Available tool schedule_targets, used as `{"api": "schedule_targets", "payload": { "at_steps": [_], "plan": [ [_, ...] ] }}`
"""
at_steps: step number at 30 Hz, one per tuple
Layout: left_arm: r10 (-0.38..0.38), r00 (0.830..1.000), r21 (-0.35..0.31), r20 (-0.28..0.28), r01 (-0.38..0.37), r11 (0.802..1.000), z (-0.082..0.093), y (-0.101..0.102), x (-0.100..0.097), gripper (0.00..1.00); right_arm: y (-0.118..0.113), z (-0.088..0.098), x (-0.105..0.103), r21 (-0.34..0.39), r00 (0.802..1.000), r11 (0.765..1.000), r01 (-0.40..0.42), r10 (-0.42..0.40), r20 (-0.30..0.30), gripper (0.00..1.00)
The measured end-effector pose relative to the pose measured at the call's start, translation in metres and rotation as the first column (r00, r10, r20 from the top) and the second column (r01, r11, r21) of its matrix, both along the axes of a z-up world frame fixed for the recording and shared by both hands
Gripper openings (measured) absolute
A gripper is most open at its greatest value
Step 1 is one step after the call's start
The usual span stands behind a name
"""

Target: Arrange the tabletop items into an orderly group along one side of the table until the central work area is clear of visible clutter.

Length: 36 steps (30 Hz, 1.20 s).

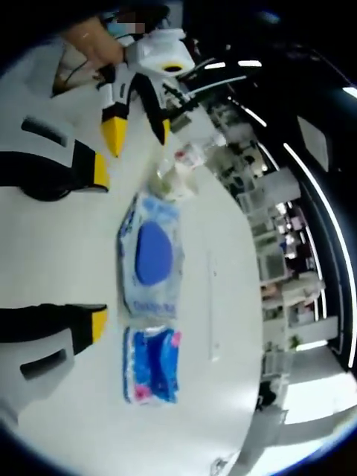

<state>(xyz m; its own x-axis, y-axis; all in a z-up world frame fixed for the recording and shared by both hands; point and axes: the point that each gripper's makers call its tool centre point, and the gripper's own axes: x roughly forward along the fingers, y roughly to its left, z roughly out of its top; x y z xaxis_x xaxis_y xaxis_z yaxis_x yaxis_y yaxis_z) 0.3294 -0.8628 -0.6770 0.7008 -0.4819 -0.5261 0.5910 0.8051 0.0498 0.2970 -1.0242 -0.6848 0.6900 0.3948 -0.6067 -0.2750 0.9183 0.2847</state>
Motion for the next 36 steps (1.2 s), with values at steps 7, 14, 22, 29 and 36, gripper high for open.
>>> {"api": "schedule_targets", "payload": {
  "at_steps": [7,14,22,29,36],
  "plan": [
    [0.005,1.000,0.002,0.004,-0.005,1.000,0.002,0.013,-0.016,0.83,0.025,0.010,-0.023,0.061,0.997,0.995,-0.072,0.073,-0.012,0.73],
    [-0.001,0.999,-0.013,0.048,0.002,1.000,0.013,0.015,-0.030,0.95,0.041,0.006,-0.042,0.070,0.990,0.988,-0.136,0.138,-0.028,0.80],
    [-0.004,1.000,-0.015,0.010,0.004,1.000,0.008,0.018,-0.050,0.99,0.054,0.007,-0.058,0.112,0.988,0.982,-0.149,0.153,-0.025,0.90],
    [-0.014,1.000,-0.009,-0.019,0.013,1.000,0.000,0.021,-0.069,0.99,0.058,0.000,-0.071,0.115,0.985,0.980,-0.161,0.166,-0.040,0.88],
    [-0.015,0.999,-0.011,-0.033,0.014,1.000,-0.006,0.023,-0.081,0.97,0.065,-0.012,-0.084,0.107,0.981,0.979,-0.175,0.182,-0.061,0.82]
  ]
}}
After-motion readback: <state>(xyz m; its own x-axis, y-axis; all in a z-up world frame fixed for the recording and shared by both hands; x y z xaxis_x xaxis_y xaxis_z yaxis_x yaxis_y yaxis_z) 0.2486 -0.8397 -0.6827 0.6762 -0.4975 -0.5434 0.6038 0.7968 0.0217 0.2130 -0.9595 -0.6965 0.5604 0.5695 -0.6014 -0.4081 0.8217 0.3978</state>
